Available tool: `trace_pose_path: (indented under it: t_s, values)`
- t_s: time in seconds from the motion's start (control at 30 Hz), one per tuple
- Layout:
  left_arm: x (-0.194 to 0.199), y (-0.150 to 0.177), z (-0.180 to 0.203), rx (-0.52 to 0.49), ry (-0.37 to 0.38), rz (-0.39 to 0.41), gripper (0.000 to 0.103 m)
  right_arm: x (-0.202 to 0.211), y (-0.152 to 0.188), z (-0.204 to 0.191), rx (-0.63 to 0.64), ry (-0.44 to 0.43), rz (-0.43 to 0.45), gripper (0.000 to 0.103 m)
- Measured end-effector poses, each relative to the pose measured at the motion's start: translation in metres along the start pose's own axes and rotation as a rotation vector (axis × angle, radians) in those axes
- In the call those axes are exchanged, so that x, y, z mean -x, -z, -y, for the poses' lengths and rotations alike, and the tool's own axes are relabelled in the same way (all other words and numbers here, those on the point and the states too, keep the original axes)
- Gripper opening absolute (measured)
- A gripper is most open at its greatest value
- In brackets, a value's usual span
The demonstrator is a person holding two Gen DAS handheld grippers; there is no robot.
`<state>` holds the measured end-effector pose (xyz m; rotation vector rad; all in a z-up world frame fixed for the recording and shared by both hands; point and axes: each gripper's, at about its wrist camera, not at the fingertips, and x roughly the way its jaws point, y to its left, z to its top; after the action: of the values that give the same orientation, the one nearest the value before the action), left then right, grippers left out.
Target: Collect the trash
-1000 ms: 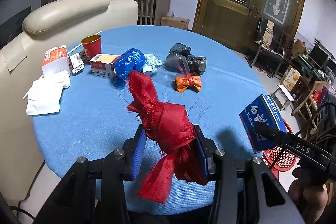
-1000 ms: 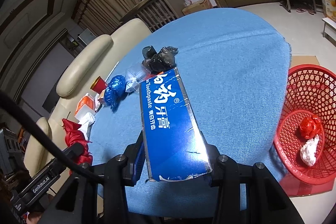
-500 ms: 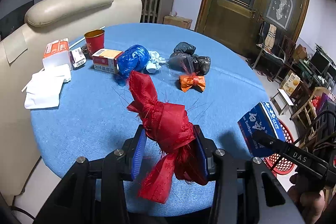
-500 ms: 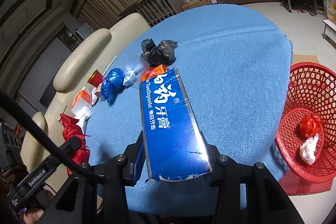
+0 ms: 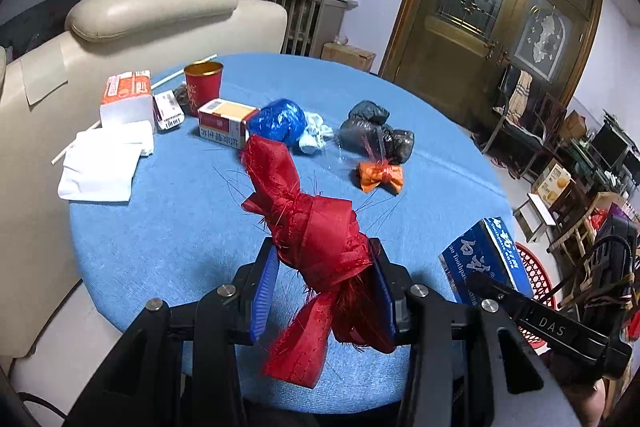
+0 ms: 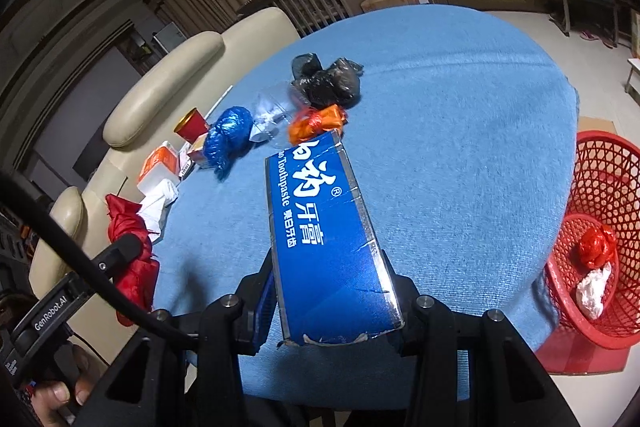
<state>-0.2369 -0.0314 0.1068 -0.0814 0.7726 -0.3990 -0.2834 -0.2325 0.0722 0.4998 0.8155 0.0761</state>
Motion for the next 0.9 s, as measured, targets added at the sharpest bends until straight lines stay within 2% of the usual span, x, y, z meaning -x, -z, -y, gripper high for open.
trace_pose_path:
  t_s: [0.23,0.53,0.67,0.9]
  values:
    - [0.007,-0.003,0.004,-0.02,0.001,0.022,0.045,0.008,-0.003,0.002,-0.012,-0.005,0.024,0.047]
    - [-0.011,0.001,0.02,-0.075,0.019,-0.024,0.045,0.019,-0.007,0.022,-0.055,0.017,0.057,0.047]
    - [-0.023,-0.001,0.043,-0.137,0.042,-0.048,0.045,0.032,-0.008,0.044,-0.099,0.032,0.087,0.048]
    - [-0.045,-0.008,0.109,-0.259,0.123,-0.08,0.045,0.061,-0.006,0.102,-0.221,0.075,0.142,0.048]
